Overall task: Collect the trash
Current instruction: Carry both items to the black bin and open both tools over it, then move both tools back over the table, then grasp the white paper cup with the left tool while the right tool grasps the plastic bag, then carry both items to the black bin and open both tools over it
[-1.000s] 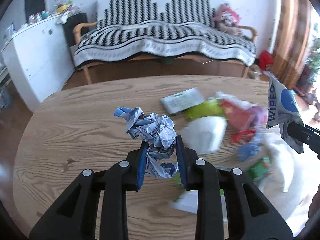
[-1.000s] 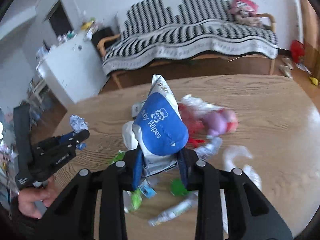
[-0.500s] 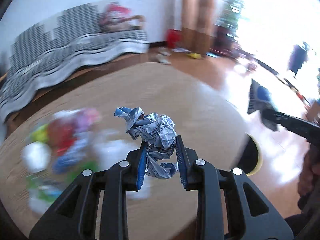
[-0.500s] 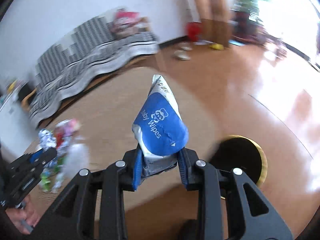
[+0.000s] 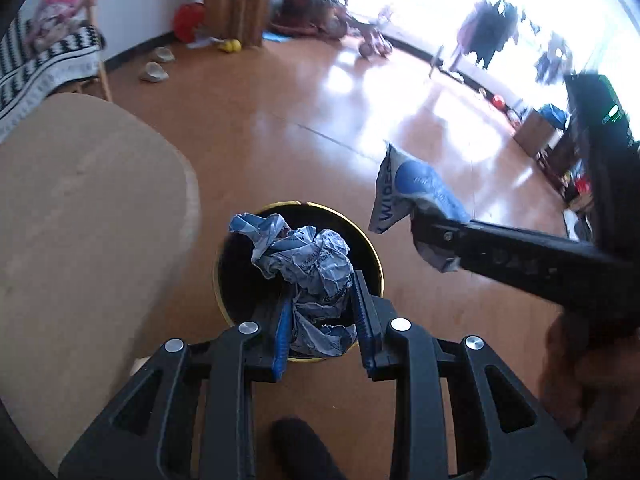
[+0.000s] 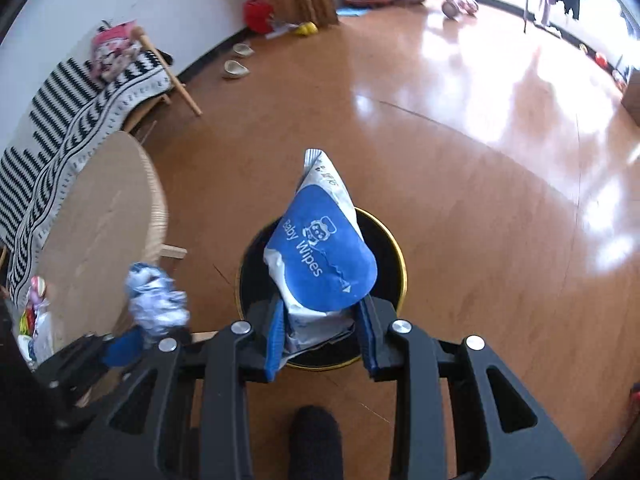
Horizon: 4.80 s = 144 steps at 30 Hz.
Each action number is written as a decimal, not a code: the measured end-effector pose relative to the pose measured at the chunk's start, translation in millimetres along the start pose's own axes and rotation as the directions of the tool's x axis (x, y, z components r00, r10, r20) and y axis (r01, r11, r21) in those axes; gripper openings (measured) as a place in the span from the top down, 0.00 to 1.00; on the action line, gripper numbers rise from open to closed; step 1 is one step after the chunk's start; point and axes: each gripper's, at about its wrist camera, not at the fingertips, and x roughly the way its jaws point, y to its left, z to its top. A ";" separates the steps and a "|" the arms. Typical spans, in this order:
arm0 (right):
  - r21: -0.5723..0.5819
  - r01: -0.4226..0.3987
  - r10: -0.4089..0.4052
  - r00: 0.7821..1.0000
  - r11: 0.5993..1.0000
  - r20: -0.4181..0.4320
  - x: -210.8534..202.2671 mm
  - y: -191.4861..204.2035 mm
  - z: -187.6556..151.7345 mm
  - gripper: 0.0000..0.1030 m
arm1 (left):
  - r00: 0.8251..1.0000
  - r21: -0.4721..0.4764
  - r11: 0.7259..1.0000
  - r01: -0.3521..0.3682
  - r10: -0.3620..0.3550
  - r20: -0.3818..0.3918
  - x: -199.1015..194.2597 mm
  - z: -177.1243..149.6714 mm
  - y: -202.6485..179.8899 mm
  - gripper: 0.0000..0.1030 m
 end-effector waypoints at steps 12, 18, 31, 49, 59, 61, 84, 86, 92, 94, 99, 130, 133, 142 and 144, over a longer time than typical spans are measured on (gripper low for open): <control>0.040 -0.015 0.016 0.999 0.999 -0.035 29.4 -5.2 16.2 0.70 | 1.000 0.008 1.000 0.021 -0.021 -0.018 45.5 6.6 5.7 0.39; 0.063 -0.031 0.034 0.998 0.998 -0.054 33.8 -10.5 15.6 0.70 | 0.999 -0.002 0.999 0.034 -0.034 0.001 32.1 10.0 3.9 0.33; 0.021 -0.049 0.051 0.997 0.999 -0.054 31.0 23.0 20.1 0.25 | 0.996 -0.084 0.996 0.013 -0.005 0.094 -47.7 10.7 31.4 0.16; -0.408 -0.257 0.263 0.964 0.876 -0.041 -27.1 310.3 -40.5 0.18 | 0.880 -0.360 0.845 -0.395 0.461 0.116 -270.1 -111.4 230.6 0.09; -0.628 -0.322 0.287 0.944 0.708 -0.160 -11.1 457.5 -120.2 0.17 | 0.774 -0.601 0.608 -0.519 0.632 -0.030 -367.6 -235.1 376.3 0.09; -0.637 -0.317 0.270 0.947 0.702 -0.173 0.0 468.1 -127.2 0.17 | 0.778 -0.627 0.588 -0.511 0.626 -0.047 -371.9 -248.7 400.1 0.09; -0.701 -0.279 0.160 0.959 0.657 -0.232 57.9 501.3 -155.3 0.81 | 0.807 -0.637 0.567 -0.522 0.571 -0.153 -313.1 -211.6 464.5 0.37; -0.699 -0.278 0.169 0.960 0.659 -0.223 53.2 498.7 -153.7 0.88 | 0.796 -0.633 0.560 -0.534 0.586 -0.154 -318.3 -211.2 458.2 0.38; -0.691 -0.287 0.233 0.957 0.663 -0.174 25.7 488.2 -141.2 0.91 | 0.767 -0.623 0.560 -0.546 0.633 -0.104 -348.3 -207.2 435.0 0.39; -0.675 -0.295 0.252 0.954 0.676 -0.165 17.6 477.3 -133.1 0.91 | 0.750 -0.609 0.561 -0.560 0.655 -0.086 -356.1 -202.8 422.5 0.39; -0.622 -0.277 0.271 0.957 0.733 -0.107 -1.6 432.5 -99.6 0.91 | 0.774 -0.578 0.627 -0.522 0.633 -0.012 -354.1 -178.1 386.7 0.39; -0.047 -0.034 0.025 0.981 0.998 -0.193 86.7 32.7 -1.4 0.91 | 0.990 -0.033 0.993 -0.117 0.119 0.069 -61.1 13.5 46.5 0.39; -0.045 -0.044 0.034 0.980 0.998 -0.195 92.0 40.1 3.5 0.91 | 0.992 -0.030 0.993 -0.111 0.112 0.064 -53.3 17.3 45.6 0.38; -0.034 -0.058 0.053 0.987 0.998 -0.152 83.7 29.8 7.3 0.24 | 0.994 -0.057 0.994 -0.095 0.098 0.049 -36.9 26.6 51.6 0.38; -0.015 -0.077 0.074 0.987 0.997 -0.146 80.6 25.7 8.5 0.24 | 0.995 -0.064 0.994 -0.087 0.090 0.046 -32.4 29.0 50.9 0.38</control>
